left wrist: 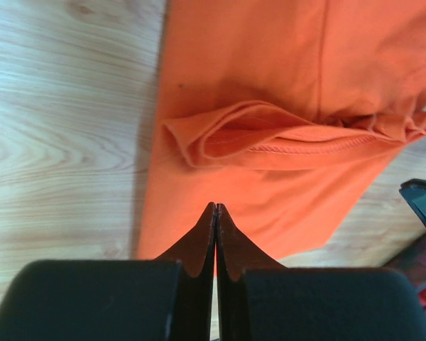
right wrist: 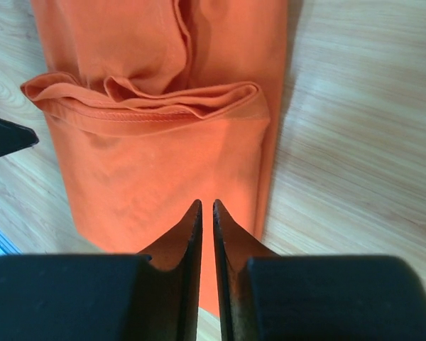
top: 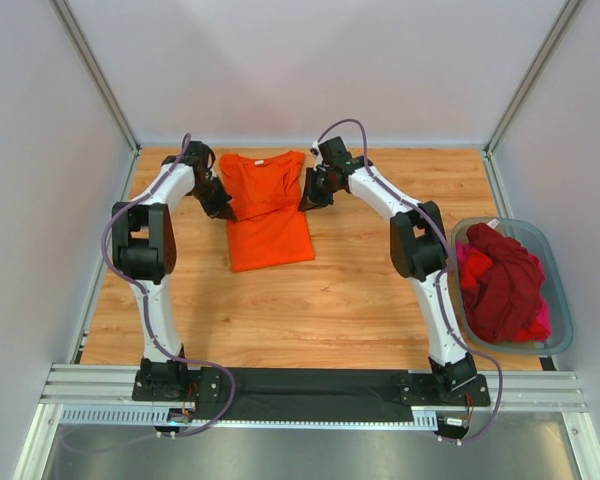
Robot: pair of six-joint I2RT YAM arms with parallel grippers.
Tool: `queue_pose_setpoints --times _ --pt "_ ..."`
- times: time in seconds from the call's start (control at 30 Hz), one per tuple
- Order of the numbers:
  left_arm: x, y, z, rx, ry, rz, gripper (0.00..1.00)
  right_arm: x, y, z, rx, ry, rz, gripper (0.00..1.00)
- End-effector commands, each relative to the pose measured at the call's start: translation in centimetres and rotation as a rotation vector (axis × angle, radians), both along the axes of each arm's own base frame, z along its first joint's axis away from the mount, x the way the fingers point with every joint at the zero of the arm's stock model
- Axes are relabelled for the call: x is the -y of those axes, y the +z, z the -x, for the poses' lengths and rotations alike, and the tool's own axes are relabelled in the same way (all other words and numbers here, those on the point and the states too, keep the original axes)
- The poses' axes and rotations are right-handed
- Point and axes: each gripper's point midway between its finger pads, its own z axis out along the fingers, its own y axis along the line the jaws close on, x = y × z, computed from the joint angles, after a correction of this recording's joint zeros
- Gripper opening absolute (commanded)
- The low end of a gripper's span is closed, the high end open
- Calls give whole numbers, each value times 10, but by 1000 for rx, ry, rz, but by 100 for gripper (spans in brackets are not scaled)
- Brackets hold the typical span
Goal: Fold and stack the t-shirts
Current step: Fold the tshirt
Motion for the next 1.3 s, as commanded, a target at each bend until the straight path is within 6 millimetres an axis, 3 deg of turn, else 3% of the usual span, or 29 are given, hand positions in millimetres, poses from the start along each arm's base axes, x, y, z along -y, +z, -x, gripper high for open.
queue_pose_setpoints --times 0.0,0.27,0.5,0.7,0.83,0.9,1.0,1.03,1.1,1.2,1.27 --pt "-12 3 1 11 4 -82 0 -20 11 -9 45 5 -60 11" --pt "-11 -22 7 -77 -9 -119 0 -24 -2 -22 41 -28 -54 11" --pt "-16 -22 -27 -26 9 -152 0 -25 -6 -34 50 -55 -67 11" --pt "-26 -10 -66 67 50 -158 0 -18 -5 -42 62 -74 -73 11" --pt "-33 -21 -76 60 79 -133 0 -15 -4 -39 54 -67 -70 15" --pt "-42 -25 -76 49 95 -116 0 -11 1 -36 57 -59 -63 17" --pt "-46 -15 -76 83 90 -117 0 -7 6 -30 56 -48 -58 24" --pt "-58 2 -80 125 114 -117 0 -4 12 -26 59 -42 -57 27" --pt "-64 15 -78 146 113 -126 0 -1 16 -19 55 -27 -56 30" --pt "-69 39 -61 131 119 -164 7 6 19 -4 44 -2 -40 33" --pt "-66 28 -33 46 114 -158 15 10 15 9 11 16 -27 35"
